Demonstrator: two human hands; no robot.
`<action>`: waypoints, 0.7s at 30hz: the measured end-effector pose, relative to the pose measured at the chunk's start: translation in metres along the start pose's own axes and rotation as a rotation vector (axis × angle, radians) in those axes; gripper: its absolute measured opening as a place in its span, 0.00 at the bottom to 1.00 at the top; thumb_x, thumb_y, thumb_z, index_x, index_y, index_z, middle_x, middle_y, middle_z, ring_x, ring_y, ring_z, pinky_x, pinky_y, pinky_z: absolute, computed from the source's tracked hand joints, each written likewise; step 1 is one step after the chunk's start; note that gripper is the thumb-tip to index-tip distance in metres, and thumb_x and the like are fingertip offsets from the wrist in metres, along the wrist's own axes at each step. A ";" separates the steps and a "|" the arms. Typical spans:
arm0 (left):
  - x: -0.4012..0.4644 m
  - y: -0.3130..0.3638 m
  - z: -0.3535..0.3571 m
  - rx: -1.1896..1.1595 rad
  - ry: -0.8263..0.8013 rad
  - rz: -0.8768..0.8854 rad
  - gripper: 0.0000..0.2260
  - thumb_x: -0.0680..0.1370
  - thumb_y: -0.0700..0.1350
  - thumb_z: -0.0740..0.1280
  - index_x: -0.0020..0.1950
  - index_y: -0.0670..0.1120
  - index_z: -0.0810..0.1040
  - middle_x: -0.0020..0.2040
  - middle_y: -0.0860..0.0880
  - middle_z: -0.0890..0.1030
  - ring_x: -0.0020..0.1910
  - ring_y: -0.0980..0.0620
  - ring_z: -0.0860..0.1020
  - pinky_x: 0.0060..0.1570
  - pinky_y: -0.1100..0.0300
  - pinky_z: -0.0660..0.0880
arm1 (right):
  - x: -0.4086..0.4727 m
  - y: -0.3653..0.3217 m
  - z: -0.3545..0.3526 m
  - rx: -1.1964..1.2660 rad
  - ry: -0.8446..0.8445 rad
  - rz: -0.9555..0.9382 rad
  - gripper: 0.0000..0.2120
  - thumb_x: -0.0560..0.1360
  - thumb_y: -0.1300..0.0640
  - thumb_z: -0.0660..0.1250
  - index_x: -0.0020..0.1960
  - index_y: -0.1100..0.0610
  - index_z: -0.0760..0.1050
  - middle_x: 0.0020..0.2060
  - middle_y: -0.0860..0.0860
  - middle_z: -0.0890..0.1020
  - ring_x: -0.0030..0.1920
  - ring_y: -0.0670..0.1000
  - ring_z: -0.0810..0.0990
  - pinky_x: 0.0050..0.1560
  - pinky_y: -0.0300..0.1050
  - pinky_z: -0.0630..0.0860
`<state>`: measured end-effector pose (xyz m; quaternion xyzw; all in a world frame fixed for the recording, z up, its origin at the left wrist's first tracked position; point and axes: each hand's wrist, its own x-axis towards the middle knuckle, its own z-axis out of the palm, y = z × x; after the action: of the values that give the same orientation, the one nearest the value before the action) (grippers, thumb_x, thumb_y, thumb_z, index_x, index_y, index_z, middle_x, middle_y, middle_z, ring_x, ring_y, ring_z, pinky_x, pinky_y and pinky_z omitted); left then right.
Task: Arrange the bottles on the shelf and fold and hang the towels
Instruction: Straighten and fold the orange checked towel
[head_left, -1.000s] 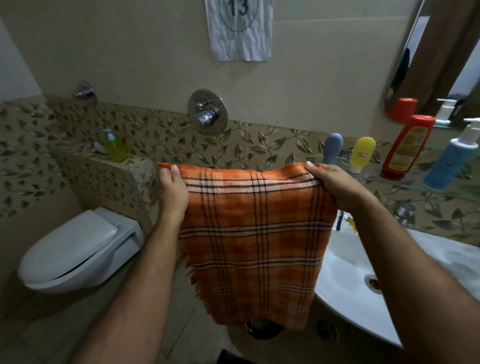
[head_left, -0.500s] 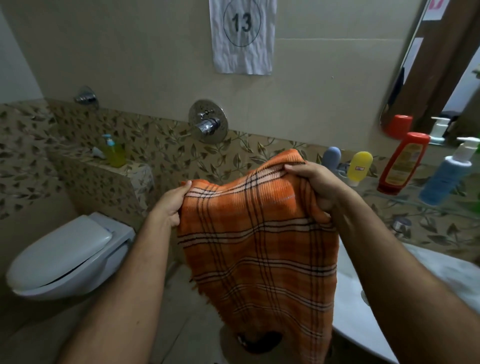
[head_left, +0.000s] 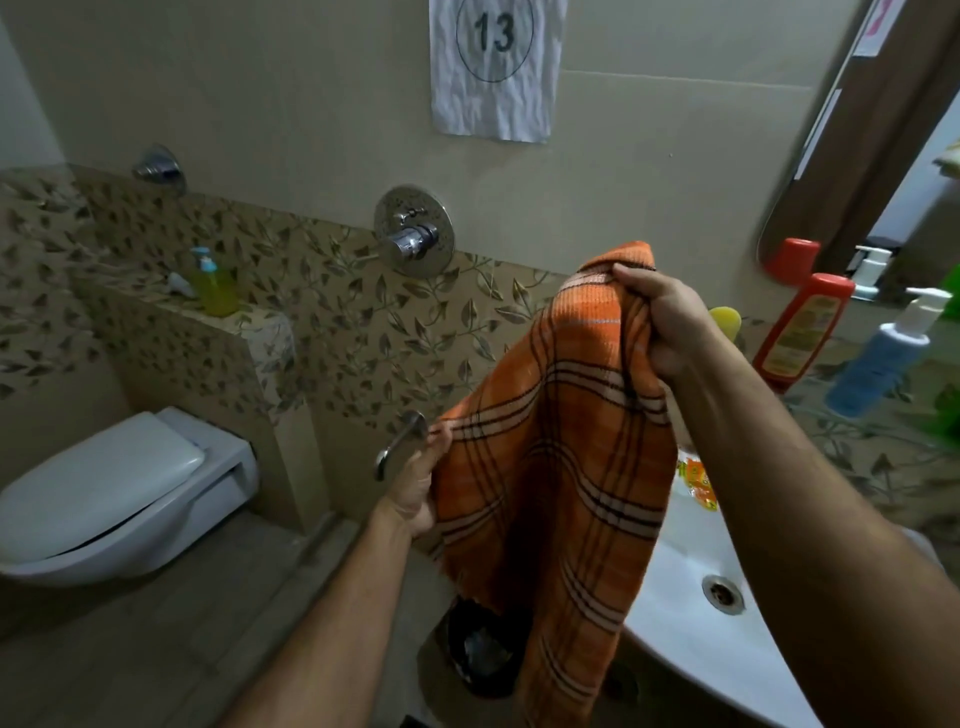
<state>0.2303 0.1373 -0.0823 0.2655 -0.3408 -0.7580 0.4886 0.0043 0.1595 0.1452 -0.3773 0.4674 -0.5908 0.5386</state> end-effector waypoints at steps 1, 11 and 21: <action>0.002 0.003 -0.002 0.023 0.054 0.037 0.30 0.62 0.56 0.82 0.60 0.44 0.82 0.59 0.39 0.82 0.58 0.42 0.81 0.53 0.47 0.79 | 0.001 -0.001 -0.004 0.006 0.018 -0.003 0.19 0.79 0.58 0.63 0.64 0.71 0.73 0.55 0.65 0.81 0.50 0.61 0.82 0.52 0.55 0.81; 0.006 0.080 0.011 0.605 0.301 0.442 0.05 0.81 0.42 0.64 0.54 0.47 0.79 0.51 0.48 0.83 0.54 0.48 0.80 0.61 0.50 0.75 | 0.008 -0.009 -0.034 -0.038 -0.038 -0.037 0.17 0.79 0.57 0.63 0.61 0.69 0.75 0.46 0.60 0.83 0.44 0.57 0.84 0.47 0.51 0.83; -0.025 0.125 0.041 0.441 0.001 0.312 0.09 0.81 0.41 0.62 0.53 0.44 0.82 0.48 0.44 0.86 0.47 0.48 0.85 0.43 0.58 0.81 | 0.012 -0.042 -0.040 -0.150 -0.142 -0.030 0.13 0.80 0.57 0.61 0.58 0.65 0.76 0.40 0.57 0.83 0.36 0.52 0.83 0.38 0.45 0.83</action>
<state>0.2802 0.1342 0.0422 0.3102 -0.5341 -0.5810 0.5300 -0.0469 0.1523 0.1736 -0.4645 0.4652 -0.5340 0.5317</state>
